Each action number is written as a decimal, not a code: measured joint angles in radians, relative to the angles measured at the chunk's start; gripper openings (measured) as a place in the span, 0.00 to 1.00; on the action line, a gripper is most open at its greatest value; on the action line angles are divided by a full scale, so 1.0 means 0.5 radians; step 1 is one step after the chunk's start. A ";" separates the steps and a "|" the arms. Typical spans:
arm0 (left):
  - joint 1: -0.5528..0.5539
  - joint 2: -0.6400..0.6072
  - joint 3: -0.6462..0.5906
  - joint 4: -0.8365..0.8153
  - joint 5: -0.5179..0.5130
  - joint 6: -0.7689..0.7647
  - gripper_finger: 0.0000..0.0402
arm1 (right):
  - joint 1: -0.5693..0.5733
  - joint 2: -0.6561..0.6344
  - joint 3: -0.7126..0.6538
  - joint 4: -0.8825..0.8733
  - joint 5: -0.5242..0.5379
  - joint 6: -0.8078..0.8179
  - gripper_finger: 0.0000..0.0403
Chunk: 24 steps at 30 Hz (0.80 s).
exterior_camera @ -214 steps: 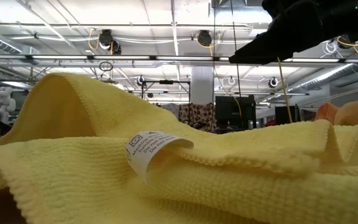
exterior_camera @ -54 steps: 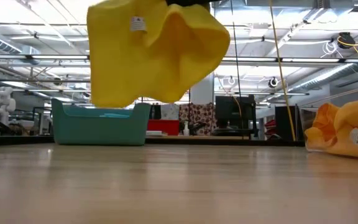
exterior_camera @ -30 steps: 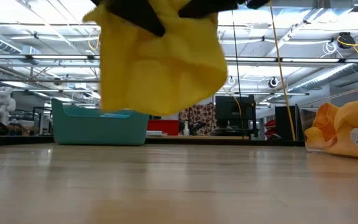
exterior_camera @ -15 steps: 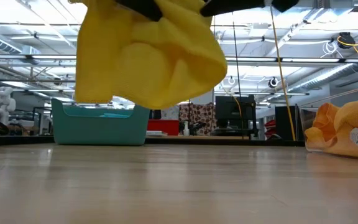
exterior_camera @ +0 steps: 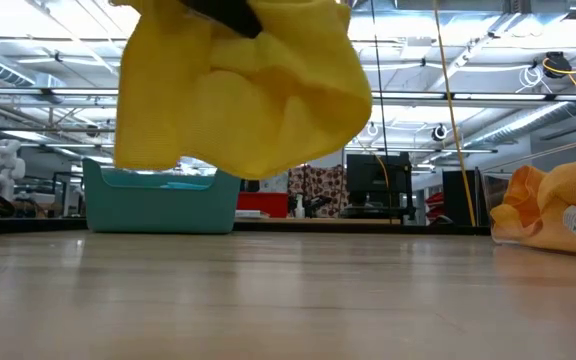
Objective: Sort microfiber towel by color & place in baskets
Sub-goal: Put the yellow microfiber cloth into the gray bin
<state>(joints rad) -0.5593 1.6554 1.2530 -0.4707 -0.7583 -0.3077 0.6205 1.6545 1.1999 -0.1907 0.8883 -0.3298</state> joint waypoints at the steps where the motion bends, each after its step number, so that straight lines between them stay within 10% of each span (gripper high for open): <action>1: 0.005 0.000 0.000 0.018 0.002 0.004 0.03 | -0.020 0.017 0.000 0.054 -0.003 -0.009 0.54; 13: 0.015 0.000 0.002 0.217 0.199 0.366 0.03 | -0.382 0.113 0.000 0.218 -0.529 -0.004 0.59; 24: 0.000 0.000 0.002 0.244 0.198 0.581 0.09 | -0.415 0.113 0.000 0.216 -0.803 0.042 0.07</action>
<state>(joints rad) -0.5593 1.6554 1.2537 -0.3489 -0.6594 -0.0171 0.4129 1.7111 1.1999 -0.0828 0.4870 -0.3089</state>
